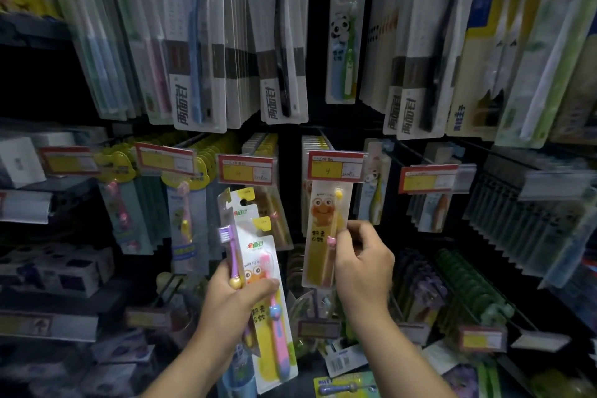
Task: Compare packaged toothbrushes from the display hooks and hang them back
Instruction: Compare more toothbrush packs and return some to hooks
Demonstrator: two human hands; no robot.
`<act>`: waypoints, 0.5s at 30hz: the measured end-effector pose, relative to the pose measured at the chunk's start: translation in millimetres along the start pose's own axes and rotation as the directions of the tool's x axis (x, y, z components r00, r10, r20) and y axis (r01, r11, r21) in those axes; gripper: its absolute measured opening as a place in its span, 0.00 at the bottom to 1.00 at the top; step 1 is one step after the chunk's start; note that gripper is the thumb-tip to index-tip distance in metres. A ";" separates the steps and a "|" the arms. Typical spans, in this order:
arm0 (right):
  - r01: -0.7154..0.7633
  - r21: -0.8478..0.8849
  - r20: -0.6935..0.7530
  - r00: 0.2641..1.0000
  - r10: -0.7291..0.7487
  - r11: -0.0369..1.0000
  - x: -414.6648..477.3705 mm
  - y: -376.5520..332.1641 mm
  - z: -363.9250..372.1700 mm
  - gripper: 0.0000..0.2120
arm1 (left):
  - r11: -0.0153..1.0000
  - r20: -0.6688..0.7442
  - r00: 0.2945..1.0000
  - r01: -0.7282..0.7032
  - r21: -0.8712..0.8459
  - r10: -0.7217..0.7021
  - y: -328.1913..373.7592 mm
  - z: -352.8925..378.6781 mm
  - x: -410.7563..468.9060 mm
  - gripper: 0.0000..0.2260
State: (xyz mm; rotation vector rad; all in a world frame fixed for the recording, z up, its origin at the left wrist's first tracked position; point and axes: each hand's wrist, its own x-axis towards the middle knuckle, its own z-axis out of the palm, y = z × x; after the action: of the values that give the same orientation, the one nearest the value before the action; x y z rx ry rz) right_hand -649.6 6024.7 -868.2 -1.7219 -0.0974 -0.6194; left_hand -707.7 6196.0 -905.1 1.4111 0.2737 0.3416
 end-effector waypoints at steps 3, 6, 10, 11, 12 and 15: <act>-0.030 0.025 -0.051 0.998 0.031 0.999 -1.9 5.5 7.4 0.09 | 1.000 0.006 1.000 -0.003 -0.001 0.003 0.5 -0.4 0.3 0.25; 0.034 0.003 -0.002 0.999 -0.034 0.999 -2.4 6.5 11.8 0.09 | 1.000 0.006 1.000 -0.012 0.006 0.012 1.5 -0.3 -0.8 0.24; 0.081 -0.027 0.007 0.997 -0.081 0.996 -5.8 5.2 15.5 0.08 | 1.000 0.008 1.000 -0.017 0.013 0.017 3.3 -2.0 -2.1 0.24; 0.085 -0.030 0.004 0.996 -0.085 0.996 -6.1 5.7 15.6 0.08 | 1.000 0.006 1.000 -0.019 0.013 0.019 4.2 -2.1 -2.4 0.25; 0.094 -0.046 0.008 0.996 -0.094 0.994 -6.3 6.5 15.5 0.07 | 1.000 0.004 1.000 -0.021 0.012 0.021 5.2 -2.1 -3.1 0.25; 0.111 -0.103 0.022 0.994 -0.109 0.989 -6.1 8.8 14.8 0.07 | 1.000 -0.001 1.000 -0.023 0.010 0.023 8.0 -1.8 -5.1 0.25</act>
State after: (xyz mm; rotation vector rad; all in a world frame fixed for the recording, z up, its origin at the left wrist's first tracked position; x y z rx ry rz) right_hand -646.2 6037.9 -880.4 -1.8314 -0.1750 -0.7022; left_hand -713.7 6196.7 -897.5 1.4252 0.2602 0.3603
